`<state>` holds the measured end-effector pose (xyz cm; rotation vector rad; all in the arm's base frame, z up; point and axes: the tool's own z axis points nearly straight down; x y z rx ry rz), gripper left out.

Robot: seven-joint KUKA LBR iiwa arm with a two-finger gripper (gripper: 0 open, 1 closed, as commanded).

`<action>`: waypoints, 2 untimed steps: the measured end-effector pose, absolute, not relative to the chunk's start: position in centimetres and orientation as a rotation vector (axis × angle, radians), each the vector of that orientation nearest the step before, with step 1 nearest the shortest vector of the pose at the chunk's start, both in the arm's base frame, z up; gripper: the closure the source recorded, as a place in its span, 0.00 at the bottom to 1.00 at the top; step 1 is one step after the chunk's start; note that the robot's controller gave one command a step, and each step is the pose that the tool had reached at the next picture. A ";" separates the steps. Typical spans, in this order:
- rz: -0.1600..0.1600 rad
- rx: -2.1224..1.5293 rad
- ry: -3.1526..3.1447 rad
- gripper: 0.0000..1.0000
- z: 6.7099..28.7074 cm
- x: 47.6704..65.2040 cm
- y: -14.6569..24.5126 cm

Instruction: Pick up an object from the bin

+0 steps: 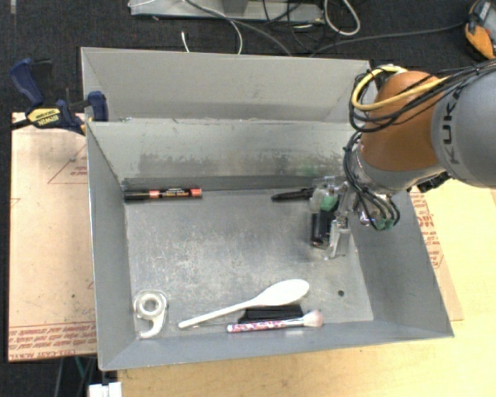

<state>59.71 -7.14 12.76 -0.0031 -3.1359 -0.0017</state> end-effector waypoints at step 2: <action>-0.003 0.468 -3.110 0.00 7.1 62.0 -13.7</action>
Offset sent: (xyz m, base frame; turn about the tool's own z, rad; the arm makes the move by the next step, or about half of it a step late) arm 0.0217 -0.0660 -0.0576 -0.3033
